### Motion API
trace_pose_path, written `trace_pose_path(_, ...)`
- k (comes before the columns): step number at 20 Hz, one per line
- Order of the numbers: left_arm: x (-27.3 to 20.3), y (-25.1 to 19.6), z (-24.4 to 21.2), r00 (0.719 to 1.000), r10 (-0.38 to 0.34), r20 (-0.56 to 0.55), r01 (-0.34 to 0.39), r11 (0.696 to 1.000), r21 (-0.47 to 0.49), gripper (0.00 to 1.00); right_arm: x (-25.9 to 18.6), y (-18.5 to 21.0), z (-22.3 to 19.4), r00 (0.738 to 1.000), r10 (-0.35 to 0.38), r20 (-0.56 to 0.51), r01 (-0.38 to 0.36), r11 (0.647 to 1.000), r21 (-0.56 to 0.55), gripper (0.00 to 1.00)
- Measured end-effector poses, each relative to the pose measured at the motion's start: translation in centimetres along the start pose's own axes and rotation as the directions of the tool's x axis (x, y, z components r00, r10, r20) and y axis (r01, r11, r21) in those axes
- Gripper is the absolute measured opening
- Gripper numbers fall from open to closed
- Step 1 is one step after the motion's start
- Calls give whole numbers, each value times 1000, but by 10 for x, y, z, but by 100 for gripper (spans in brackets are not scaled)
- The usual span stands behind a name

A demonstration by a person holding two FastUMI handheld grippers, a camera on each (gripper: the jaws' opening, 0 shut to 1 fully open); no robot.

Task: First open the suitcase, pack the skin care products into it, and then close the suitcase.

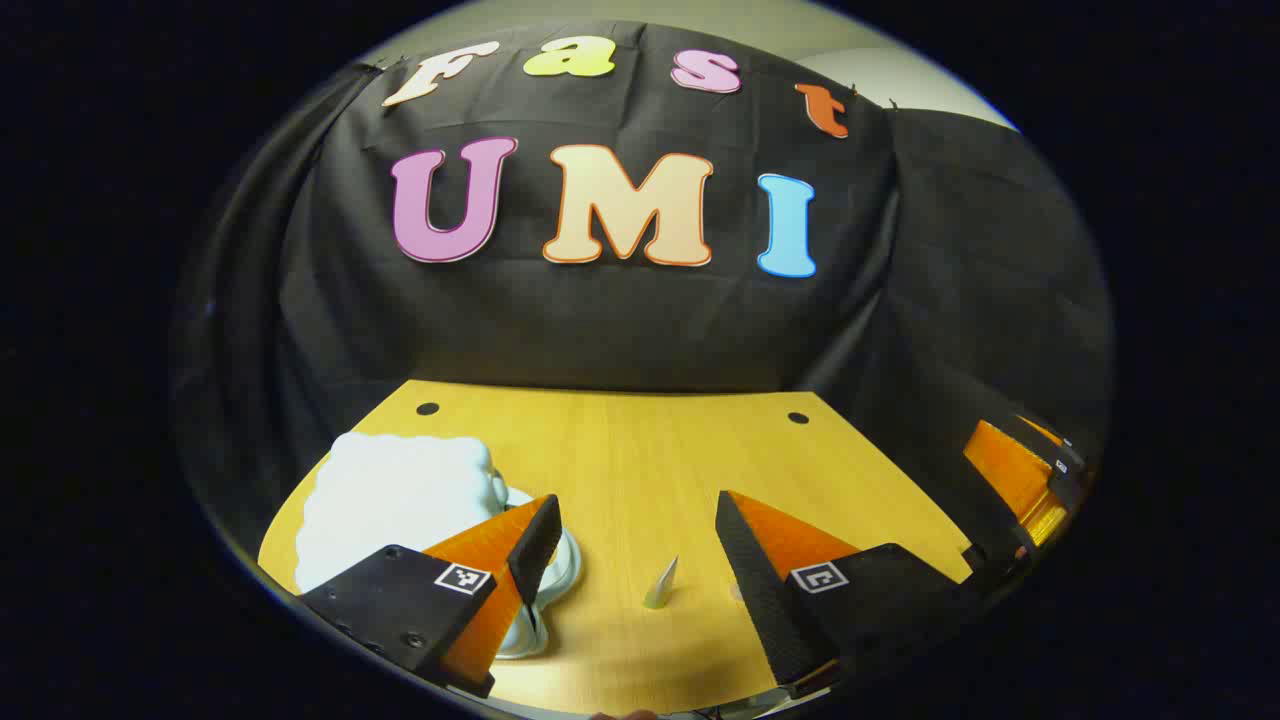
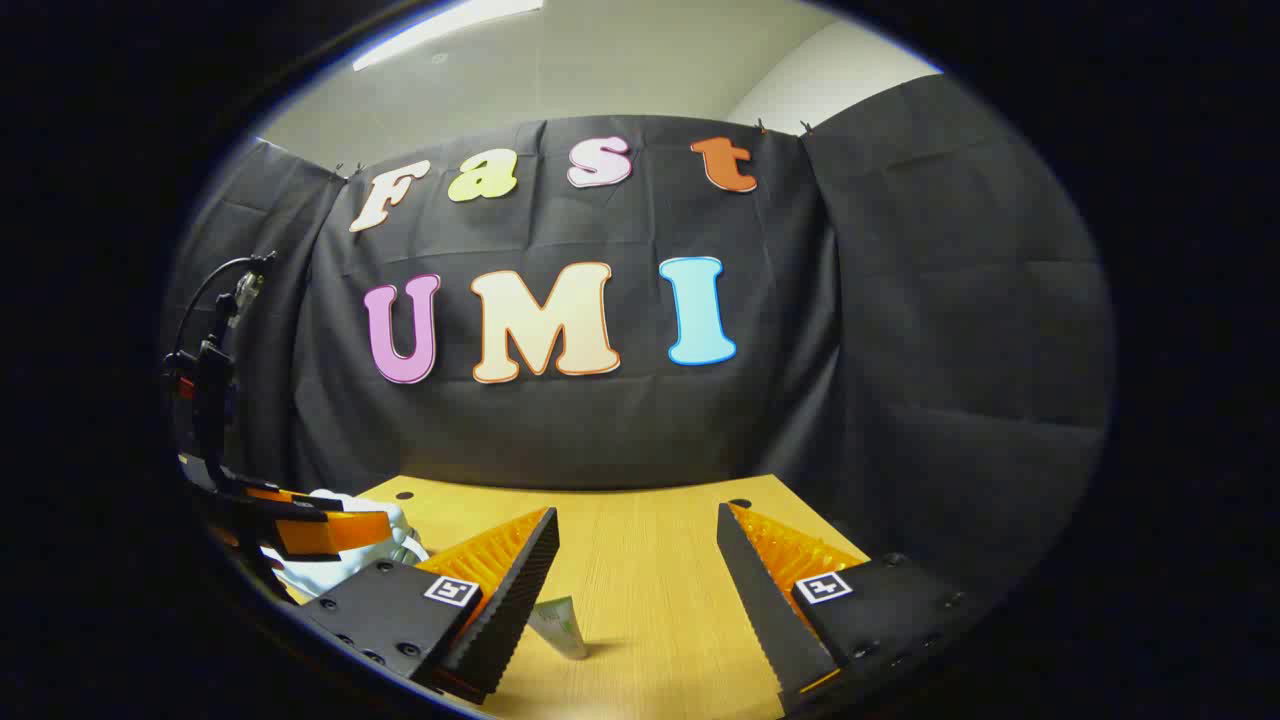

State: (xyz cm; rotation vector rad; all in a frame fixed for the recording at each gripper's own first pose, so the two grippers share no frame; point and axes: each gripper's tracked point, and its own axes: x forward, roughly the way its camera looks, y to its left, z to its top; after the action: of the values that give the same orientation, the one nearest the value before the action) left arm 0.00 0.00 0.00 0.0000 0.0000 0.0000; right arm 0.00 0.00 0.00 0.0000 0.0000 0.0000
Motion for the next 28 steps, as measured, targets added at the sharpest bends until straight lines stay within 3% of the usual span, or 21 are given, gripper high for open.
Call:
trace_pose_path(6,7,17,-15,995,50,-88,-52,998,-20,93,-1,-3,-13,999,17,-41,-15,999,45,97)
trace_pose_path(11,27,28,-26,972,29,-233,-46,997,-67,93,-7,-9,-21,999,18,-50,-15,999,45,98)
trace_pose_path(15,51,48,-33,923,48,-382,-109,984,-138,94,-11,-15,-27,998,8,-67,-6,1000,27,98)
trace_pose_path(21,85,53,-34,874,12,-487,-108,980,-169,95,-19,-27,-35,996,-14,-89,14,1000,0,98)
trace_pose_path(28,110,59,-68,748,-6,-663,-201,951,-236,95,-23,-41,-41,994,-33,-104,33,999,-3,98)
